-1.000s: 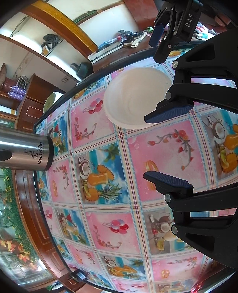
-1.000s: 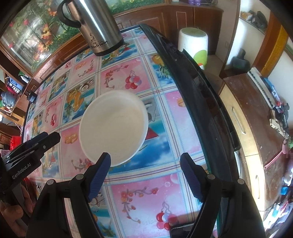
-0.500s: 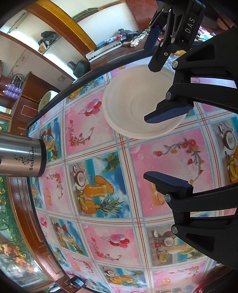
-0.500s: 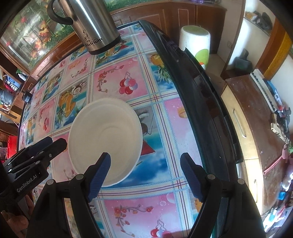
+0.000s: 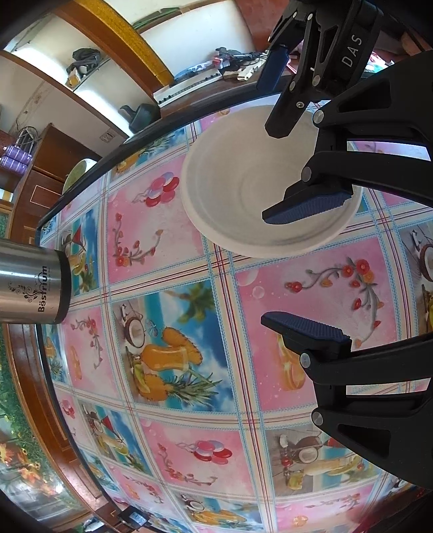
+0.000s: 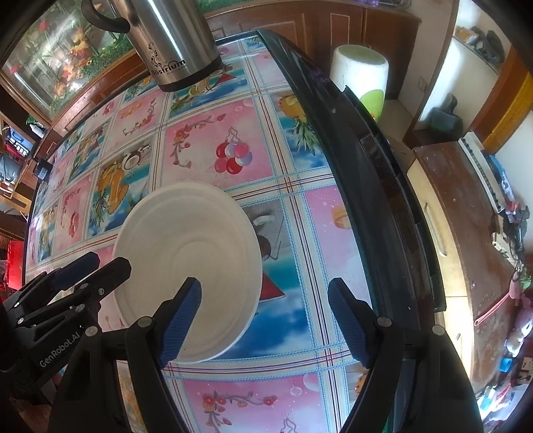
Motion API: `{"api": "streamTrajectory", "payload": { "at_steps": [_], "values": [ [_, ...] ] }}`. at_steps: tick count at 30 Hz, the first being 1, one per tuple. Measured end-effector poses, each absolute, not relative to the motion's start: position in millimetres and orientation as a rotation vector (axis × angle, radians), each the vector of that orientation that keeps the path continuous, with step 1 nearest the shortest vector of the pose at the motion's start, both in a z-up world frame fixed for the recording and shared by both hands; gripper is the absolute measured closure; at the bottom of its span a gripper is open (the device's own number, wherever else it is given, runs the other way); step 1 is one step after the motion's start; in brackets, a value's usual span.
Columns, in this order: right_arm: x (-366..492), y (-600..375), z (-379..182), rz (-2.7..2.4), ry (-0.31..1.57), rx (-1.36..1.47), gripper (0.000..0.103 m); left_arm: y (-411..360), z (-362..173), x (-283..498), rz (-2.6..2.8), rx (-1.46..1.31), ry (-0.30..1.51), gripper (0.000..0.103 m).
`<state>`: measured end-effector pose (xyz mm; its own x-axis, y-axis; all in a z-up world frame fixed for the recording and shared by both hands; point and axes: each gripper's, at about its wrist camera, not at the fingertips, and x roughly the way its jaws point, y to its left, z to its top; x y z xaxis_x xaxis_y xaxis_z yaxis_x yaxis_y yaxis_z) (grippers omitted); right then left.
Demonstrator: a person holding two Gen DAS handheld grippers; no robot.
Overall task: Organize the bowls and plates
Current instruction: 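Move both grippers to the second white plate on the table, then close both grippers on opposite points of the second white plate rim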
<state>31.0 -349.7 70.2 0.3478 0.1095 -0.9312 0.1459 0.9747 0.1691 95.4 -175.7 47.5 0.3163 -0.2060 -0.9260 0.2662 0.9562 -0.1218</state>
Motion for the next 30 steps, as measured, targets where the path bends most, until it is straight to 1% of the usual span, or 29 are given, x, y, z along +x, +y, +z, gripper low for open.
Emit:
{"api": "streamTrajectory", "payload": {
  "at_steps": [10, 11, 12, 13, 14, 15, 16, 18, 20, 22, 30],
  "values": [
    [38.1, -349.7, 64.7, -0.002, 1.232, 0.204, 0.024, -183.2, 30.0, 101.6, -0.297, 0.057, 1.254, 0.048],
    [39.7, -349.6, 63.0, 0.005, 1.237, 0.199, 0.025, -184.3, 27.8, 102.2, -0.295, 0.062, 1.259, 0.049],
    [40.4, -349.5, 62.3, 0.010, 1.237, 0.198, 0.027, -185.3, 25.9, 102.3, -0.299, 0.063, 1.262, 0.049],
    [41.5, -349.1, 61.3, 0.019, 1.237, 0.196, 0.040, -186.2, 24.8, 102.0, -0.305, 0.068, 1.259, 0.049],
    [42.3, -348.7, 60.4, 0.026, 1.238, 0.193, 0.051, -186.8, 23.9, 101.6, -0.306, 0.074, 1.256, 0.051],
    [42.9, -348.5, 59.5, 0.029, 1.237, 0.187, 0.073, -187.5, 22.3, 101.3, -0.310, 0.081, 1.256, 0.061],
    [43.0, -348.7, 59.0, 0.031, 1.238, 0.184, 0.080, -188.7, 20.9, 101.2, -0.327, 0.082, 1.261, 0.064],
    [42.2, -349.1, 57.6, 0.049, 1.243, 0.197, 0.084, -191.3, 22.6, 99.9, -0.344, 0.091, 1.263, 0.080],
    [41.0, -347.6, 59.4, 0.066, 1.236, 0.212, 0.084, -194.8, 23.3, 97.5, -0.355, 0.109, 1.263, 0.084],
    [40.1, -344.0, 63.3, 0.076, 1.226, 0.215, 0.086, -193.8, 25.5, 94.5, -0.360, 0.117, 1.257, 0.085],
    [33.3, -325.5, 72.5, 0.100, 1.215, 0.202, 0.086, -162.0, 45.1, 89.8, -0.338, 0.082, 1.229, 0.087]
  ]
}}
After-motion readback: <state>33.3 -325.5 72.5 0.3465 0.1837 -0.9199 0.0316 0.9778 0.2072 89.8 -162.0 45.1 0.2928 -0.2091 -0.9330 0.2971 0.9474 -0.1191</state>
